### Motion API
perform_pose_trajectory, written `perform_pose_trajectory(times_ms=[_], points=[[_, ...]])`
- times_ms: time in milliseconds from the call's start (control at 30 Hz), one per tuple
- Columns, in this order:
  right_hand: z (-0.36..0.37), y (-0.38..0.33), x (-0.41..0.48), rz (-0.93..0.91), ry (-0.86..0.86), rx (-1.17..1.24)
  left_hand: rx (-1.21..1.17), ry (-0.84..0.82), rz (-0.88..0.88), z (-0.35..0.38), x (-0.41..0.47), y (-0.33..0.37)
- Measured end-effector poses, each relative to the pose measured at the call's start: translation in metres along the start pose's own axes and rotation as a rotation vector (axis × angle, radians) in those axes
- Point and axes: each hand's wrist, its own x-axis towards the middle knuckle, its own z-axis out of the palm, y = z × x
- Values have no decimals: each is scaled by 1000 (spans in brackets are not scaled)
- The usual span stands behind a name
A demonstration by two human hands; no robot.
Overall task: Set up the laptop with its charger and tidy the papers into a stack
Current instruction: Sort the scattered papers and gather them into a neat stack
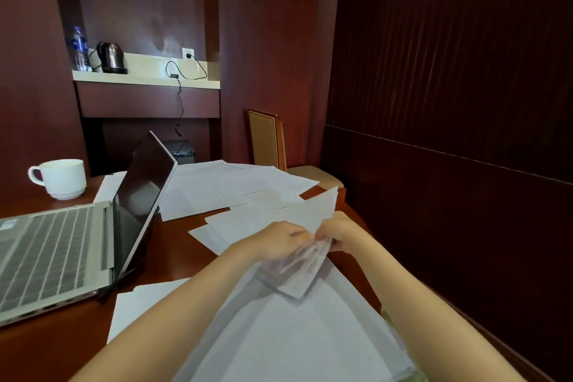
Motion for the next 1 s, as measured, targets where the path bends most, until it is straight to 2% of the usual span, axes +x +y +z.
perform_pose_trajectory(times_ms=[167,300,400,533,667,833,1000], points=[[-24,-10,10,-73,255,41,-75,236,-84,-22,0,-31],[-49,-13,11,-179,372,232,-231,414,-217,-42,-3,-56],[-66,-18,2,-197,329,317,-459,547,-259,-50,-7,-59],[-79,-19,-1,-294,331,321,-709,643,-150,-68,-12,-53],[-80,-24,2,-390,356,418,-669,684,-44,-85,-21,-32],[-71,-25,2,-526,285,481,-660,759,9,-95,-25,-19],[-58,-12,4,-480,230,501,-711,724,-1,-85,-25,-35]])
